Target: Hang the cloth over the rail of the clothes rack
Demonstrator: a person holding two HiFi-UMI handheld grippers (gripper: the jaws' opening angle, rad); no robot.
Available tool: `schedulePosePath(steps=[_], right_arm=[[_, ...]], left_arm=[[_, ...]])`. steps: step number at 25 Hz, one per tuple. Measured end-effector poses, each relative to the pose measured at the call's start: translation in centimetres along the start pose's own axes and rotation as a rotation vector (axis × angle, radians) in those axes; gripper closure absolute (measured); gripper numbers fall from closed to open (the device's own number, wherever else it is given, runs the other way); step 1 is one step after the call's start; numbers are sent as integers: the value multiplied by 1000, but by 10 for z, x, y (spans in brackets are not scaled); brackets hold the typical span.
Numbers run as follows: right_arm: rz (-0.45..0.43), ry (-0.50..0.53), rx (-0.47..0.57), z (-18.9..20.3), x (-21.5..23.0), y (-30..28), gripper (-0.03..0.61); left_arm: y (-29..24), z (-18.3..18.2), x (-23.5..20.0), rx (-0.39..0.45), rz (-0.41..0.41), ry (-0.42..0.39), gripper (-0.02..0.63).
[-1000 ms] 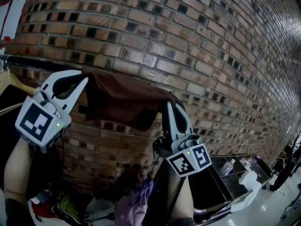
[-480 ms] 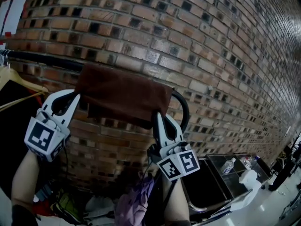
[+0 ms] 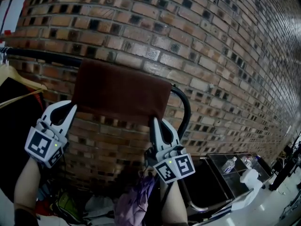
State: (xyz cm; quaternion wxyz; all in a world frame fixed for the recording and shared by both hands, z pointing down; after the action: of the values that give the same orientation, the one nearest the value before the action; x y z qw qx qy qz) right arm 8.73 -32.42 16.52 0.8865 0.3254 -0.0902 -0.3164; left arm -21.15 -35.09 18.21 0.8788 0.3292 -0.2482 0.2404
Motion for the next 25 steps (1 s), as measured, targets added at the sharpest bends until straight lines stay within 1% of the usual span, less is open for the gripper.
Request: schedulePosePath(steps=[3,5,6,9,12,13,16,18,21,22,24,25], right_arm=[[12,24,-1,3,0,1,551],[24,49,-9,6,0,2,546],[32,55,-12,7,1,3,541],[52,52,-17,10,4,5,514],[67,42,-36,17,6,11,468],[75,41,-44,21,6,14,454],[106,33,-55,37,3,31,451],[130,22,-59,49,-1,45,451],[168,-21,-58,64,-5,64,451],[175,-42,-68,70,-7,70,451],[178,-74,-94,79,-11,84,453],[178,-87,-105,82,-14,92,465]], left_arm=[[2,-1,-2,20,-23,-6,571],[3,-1,-3,29,-49,-10,549],[3,0,-4,31,-58,-11,526],[4,5,-2,16,-66,-11,425],[7,16,3,-20,-52,2,376],[9,21,5,-30,-49,13,371],[23,36,18,-56,-45,45,371],[34,47,32,-81,-23,67,373],[41,60,58,-135,21,81,449],[43,63,67,-148,20,86,486],[49,64,86,-166,4,113,517],[52,62,96,-170,-5,130,559]])
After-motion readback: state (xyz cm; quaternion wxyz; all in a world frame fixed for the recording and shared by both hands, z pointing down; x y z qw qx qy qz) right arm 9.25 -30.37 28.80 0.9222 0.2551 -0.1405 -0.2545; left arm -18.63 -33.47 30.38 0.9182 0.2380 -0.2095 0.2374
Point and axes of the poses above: the fingertips, and each gripper's own axes: y backward along the fingers, x to its right, z out of its underside, the point moved 6 cm from there along y, backward along the fingers, and after that the axes turned 14 degrees about -y, right-handed, at the moved point
